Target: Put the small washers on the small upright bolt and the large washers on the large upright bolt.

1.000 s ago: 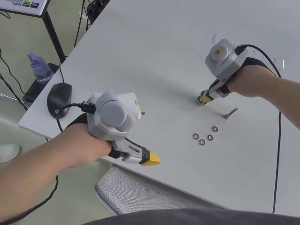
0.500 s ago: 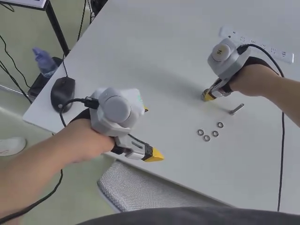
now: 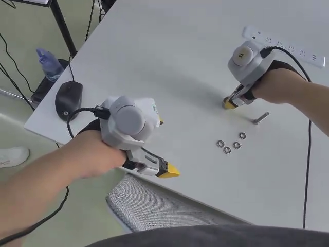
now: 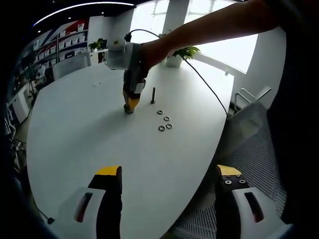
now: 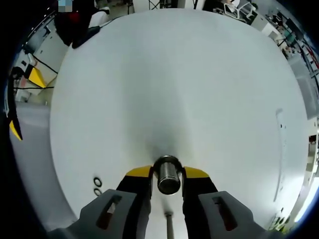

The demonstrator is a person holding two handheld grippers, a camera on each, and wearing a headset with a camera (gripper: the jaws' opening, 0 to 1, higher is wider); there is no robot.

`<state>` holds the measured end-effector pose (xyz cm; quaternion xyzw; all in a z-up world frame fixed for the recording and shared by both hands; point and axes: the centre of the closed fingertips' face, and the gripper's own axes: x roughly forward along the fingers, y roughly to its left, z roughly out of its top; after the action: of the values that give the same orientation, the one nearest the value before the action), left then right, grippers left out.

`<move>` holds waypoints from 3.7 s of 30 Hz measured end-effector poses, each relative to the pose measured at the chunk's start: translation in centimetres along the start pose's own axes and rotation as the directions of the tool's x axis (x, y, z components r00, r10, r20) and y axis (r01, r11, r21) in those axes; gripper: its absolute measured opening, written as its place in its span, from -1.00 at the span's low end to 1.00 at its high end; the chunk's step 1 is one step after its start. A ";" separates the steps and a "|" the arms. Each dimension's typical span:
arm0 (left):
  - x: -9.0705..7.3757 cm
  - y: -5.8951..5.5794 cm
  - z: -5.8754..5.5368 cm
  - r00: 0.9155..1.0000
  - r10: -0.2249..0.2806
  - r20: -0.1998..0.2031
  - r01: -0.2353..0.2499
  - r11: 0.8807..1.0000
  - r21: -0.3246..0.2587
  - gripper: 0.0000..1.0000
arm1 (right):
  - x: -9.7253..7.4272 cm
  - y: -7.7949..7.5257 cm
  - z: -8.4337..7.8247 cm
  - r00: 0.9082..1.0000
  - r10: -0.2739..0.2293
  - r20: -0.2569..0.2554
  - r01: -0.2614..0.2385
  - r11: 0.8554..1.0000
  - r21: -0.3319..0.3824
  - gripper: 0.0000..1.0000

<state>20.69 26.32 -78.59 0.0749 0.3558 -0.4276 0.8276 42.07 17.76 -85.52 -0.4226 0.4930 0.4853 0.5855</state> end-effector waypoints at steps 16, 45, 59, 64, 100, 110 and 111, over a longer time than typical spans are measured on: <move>-0.1 0.1 0.1 1.000 0.002 0.003 -0.002 1.000 -0.001 0.51 | 1.0 -1.1 0.1 1.000 -0.002 0.030 0.002 1.000 -0.025 -0.44; -1.2 -1.1 0.6 1.000 0.011 0.003 -0.011 1.000 0.028 0.51 | -4.7 0.1 0.1 0.992 -0.021 0.126 0.026 0.999 -0.034 -0.38; -2.0 -1.6 0.4 1.000 0.024 -0.001 -0.024 0.999 0.029 0.51 | -6.6 2.1 -0.3 0.993 0.013 0.120 0.000 0.994 -0.114 -0.40; -2.1 -1.7 0.4 0.999 0.033 0.010 -0.033 0.999 0.021 0.52 | -7.2 3.5 -0.8 0.993 0.012 0.113 0.004 0.990 -0.139 -0.40; -2.2 -2.4 1.2 0.999 0.016 0.046 -0.018 0.999 0.035 0.63 | -5.3 13.3 -4.5 0.991 0.067 0.119 -0.051 0.990 -0.132 -0.44; -2.2 -2.7 0.9 0.999 0.014 0.050 -0.015 0.999 0.028 0.63 | -3.3 12.0 -4.6 0.991 0.053 0.123 -0.041 0.994 -0.097 -0.46; -2.2 -2.7 0.8 0.999 0.017 0.043 -0.018 0.999 0.033 0.63 | -3.0 12.1 -4.6 0.991 0.052 0.121 -0.040 0.994 -0.098 -0.46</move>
<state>18.17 25.77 -76.09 0.0825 0.3303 -0.4277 0.8373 29.26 14.91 -83.44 -0.4078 0.4420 0.5466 0.5828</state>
